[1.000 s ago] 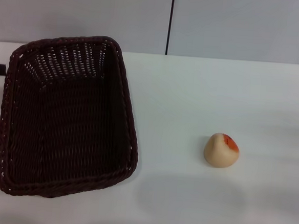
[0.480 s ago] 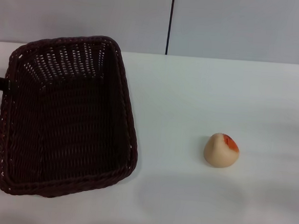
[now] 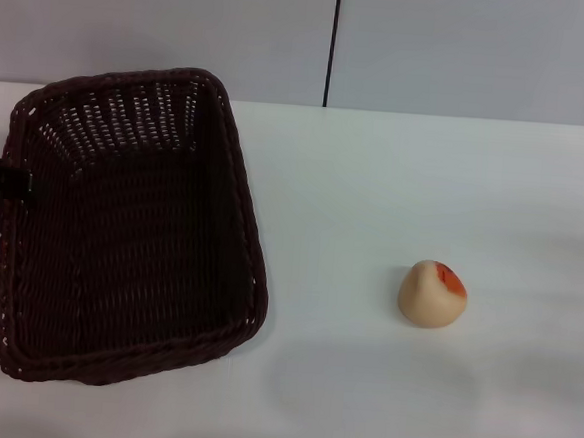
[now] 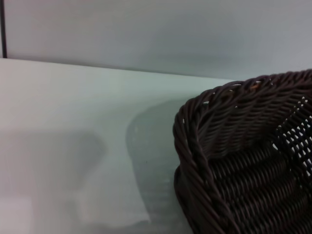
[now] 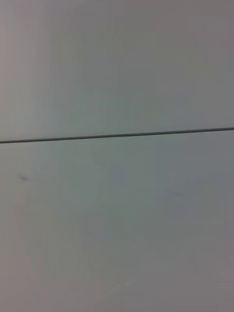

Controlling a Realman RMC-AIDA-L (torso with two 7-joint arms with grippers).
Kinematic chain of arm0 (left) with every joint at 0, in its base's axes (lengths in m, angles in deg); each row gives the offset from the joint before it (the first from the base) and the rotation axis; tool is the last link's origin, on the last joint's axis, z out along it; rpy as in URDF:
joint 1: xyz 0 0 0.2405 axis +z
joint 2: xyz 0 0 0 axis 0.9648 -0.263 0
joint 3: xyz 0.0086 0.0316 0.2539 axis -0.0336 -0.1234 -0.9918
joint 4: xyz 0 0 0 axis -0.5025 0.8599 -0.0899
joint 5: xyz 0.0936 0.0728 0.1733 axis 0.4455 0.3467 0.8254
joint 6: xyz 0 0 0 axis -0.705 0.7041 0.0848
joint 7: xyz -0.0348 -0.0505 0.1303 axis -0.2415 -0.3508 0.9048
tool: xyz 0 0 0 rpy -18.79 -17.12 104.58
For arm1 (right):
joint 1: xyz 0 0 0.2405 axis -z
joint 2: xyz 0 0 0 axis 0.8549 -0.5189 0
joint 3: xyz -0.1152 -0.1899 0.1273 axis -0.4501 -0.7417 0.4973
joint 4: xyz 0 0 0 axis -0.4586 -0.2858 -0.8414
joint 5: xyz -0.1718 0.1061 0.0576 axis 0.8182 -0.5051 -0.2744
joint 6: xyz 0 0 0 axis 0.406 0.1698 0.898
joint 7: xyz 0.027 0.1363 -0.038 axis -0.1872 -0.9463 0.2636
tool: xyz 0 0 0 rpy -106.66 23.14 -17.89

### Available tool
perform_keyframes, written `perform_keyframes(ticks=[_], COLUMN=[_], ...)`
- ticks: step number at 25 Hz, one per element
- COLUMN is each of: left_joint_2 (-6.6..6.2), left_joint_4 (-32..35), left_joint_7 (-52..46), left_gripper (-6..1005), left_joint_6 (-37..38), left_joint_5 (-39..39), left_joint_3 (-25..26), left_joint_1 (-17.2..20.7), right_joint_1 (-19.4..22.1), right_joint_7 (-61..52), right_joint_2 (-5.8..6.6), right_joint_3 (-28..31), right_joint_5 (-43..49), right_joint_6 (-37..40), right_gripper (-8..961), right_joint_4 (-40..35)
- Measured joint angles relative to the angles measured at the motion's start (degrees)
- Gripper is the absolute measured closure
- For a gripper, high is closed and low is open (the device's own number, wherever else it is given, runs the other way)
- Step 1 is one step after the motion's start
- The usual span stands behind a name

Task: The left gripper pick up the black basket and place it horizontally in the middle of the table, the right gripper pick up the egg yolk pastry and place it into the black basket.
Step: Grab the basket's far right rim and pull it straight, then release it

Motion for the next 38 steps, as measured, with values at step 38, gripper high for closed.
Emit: perform_keyframes(ticks=[38], left_joint_2=[-5.77], left_joint_4=[-5.31], left_joint_7=[12.81], left_gripper=[789], left_joint_6=[11.73], left_joint_5=[-8.20], left_joint_3=[6.49], left_joint_1=[-17.92], right_joint_1=[0.59], right_joint_7=[-4.01], right_joint_2=[-0.32], right_joint_3=[3.23], right_joint_5=[0.00], right_joint_6=[-0.22], right_gripper=[391], right_joint_4=[-2.79])
